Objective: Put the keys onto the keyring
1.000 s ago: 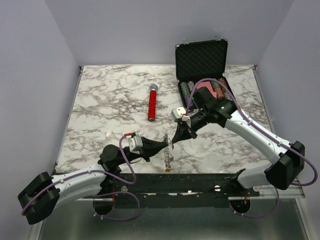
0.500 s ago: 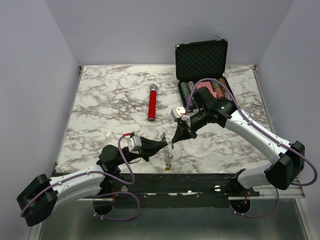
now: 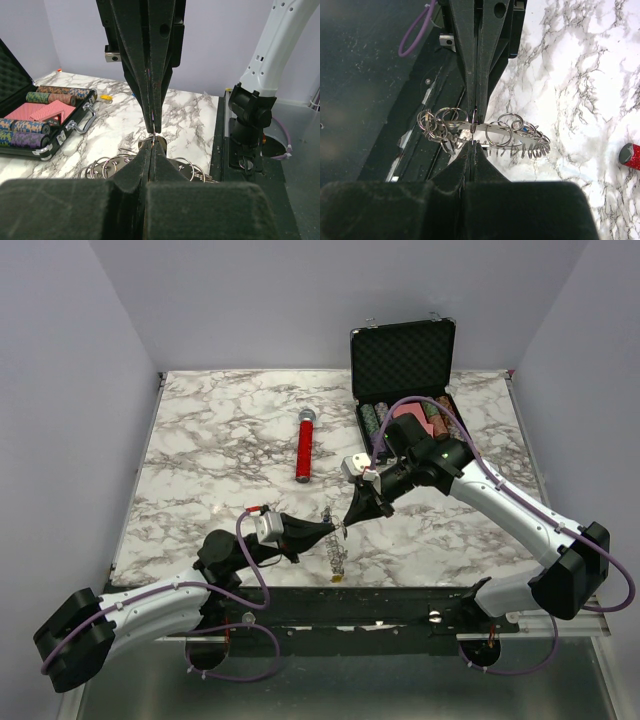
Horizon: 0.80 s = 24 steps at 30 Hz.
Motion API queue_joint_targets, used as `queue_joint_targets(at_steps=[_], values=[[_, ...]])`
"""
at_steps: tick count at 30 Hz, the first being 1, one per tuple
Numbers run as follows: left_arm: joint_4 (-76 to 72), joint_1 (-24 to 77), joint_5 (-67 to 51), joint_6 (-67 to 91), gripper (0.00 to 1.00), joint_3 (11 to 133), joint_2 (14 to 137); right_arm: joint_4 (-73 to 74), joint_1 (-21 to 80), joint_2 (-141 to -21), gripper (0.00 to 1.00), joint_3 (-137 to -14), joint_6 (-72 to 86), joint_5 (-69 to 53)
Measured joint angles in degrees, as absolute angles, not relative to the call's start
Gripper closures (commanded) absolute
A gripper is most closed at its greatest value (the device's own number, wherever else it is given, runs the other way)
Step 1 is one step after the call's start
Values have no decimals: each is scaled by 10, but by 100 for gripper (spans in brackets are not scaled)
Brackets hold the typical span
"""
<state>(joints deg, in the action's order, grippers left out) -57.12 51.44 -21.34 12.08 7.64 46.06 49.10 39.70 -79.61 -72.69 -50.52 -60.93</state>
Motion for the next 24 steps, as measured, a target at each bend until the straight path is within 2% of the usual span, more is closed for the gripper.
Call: queue_joint_targets(at_steps=[24], values=[[-574, 514, -212, 123, 100, 76, 468, 482, 397, -796, 100, -721, -494, -609]])
